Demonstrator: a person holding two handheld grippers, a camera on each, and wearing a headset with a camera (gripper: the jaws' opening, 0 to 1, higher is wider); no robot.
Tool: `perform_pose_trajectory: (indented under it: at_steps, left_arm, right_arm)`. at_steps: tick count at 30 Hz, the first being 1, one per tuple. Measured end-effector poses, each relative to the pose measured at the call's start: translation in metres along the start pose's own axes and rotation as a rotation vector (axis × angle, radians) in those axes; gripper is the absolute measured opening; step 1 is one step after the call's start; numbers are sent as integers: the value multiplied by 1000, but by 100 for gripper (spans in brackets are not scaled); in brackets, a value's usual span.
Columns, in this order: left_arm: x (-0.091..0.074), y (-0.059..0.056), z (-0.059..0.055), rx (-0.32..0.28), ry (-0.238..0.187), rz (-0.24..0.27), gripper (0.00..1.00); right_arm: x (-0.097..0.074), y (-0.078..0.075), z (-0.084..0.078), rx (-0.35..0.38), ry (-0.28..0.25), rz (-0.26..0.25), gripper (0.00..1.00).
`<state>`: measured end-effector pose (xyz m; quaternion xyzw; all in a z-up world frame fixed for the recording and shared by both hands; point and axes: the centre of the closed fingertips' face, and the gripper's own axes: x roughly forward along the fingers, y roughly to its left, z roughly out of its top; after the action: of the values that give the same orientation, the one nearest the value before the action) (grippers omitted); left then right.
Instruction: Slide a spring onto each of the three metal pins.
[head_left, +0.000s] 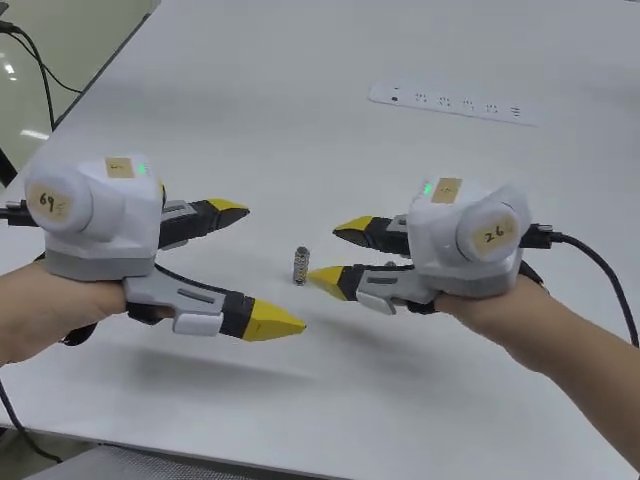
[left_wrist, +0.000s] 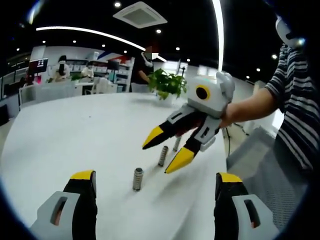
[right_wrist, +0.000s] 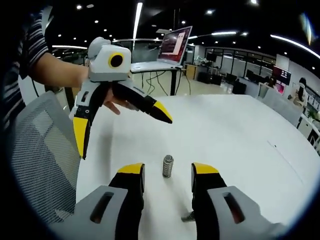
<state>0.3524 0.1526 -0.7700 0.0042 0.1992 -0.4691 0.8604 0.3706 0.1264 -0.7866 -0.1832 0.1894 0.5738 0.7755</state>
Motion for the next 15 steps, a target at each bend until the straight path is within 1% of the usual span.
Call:
perform_pose_trajectory:
  at_steps: [1, 3, 7, 10, 15]
  left_arm:
    - [0, -1, 0, 2, 1, -2, 96]
    - [2, -2, 1, 6, 3, -5, 97]
    - [3, -2, 5, 10, -10, -3, 98]
    - [4, -2, 7, 15, -15, -1, 98]
    - [5, -4, 7, 22, -18, -7, 98]
  right_arm:
    - [-3, -1, 1, 16, -15, -7, 39]
    - [-8, -1, 1, 16, -25, -15, 42]
    - [-19, -2, 0, 30, -53, -35, 49]
    - [-29, -6, -4, 62, -72, -53, 53]
    - [-41, -6, -12, 85, -82, -68, 58]
